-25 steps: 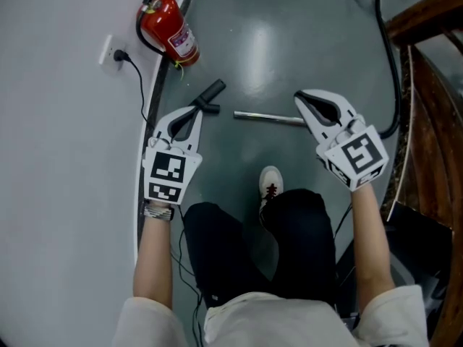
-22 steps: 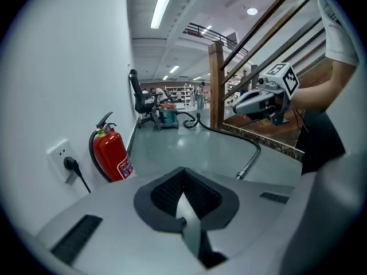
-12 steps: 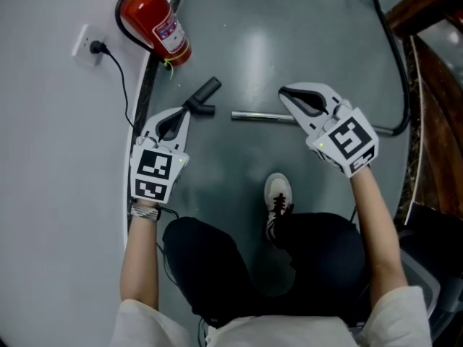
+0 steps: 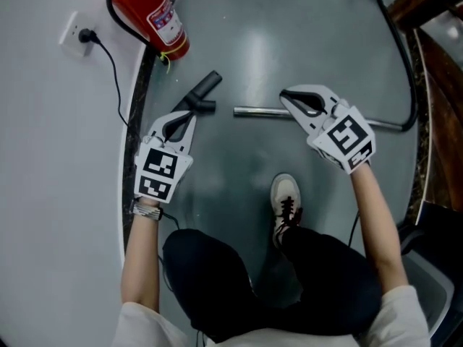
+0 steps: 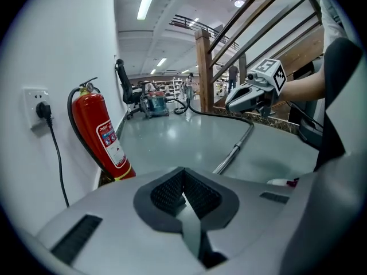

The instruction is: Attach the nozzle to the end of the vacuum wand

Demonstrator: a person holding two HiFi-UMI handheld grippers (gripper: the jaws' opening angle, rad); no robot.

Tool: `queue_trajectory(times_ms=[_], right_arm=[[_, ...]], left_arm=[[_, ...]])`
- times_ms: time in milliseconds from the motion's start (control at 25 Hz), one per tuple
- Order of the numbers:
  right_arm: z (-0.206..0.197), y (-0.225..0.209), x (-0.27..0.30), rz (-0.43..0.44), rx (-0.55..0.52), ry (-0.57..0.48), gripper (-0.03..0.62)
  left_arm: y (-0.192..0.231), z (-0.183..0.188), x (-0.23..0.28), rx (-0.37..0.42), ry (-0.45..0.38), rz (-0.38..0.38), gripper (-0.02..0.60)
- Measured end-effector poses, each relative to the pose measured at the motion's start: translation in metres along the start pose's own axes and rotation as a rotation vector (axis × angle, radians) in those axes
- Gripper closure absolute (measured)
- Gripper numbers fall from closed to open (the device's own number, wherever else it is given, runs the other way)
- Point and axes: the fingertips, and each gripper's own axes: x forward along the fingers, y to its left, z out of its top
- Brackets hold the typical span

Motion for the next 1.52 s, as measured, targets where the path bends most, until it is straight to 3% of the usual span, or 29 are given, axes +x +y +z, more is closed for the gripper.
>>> queue_trajectory(times_ms=[280,400,800,1120,1320,1520], right_arm=[[-0.060,-0.001,0.026,0.042,-0.063,0.082,0.565],[-0.081,-0.008,0.035,0.045,-0.042,0.100,0.565],[-0.119,-0.010,0.071,0.097,-0.024,0.153,0.565],[-0.145,-0.009,0.097,0.160,-0.020,0.235,0.563],[-0.154,-0.010,0.104,0.180,-0.025,0.266,0.563],[-0.174,0.003,0.111,0.244,-0.085,0.326,0.559]], left_arm=[[0.013,-0.030,0.034,0.029,0.050,-0.008,0.584],[0.017,-0.039,0.048,0.049,0.065,-0.014,0.584],[0.022,-0.063,0.079,0.092,0.131,-0.050,0.565],[0.017,-0.076,0.108,0.122,0.184,-0.152,0.557],[0.011,-0.092,0.126,0.107,0.234,-0.237,0.518],[0.011,-0.101,0.136,0.175,0.277,-0.242,0.499]])
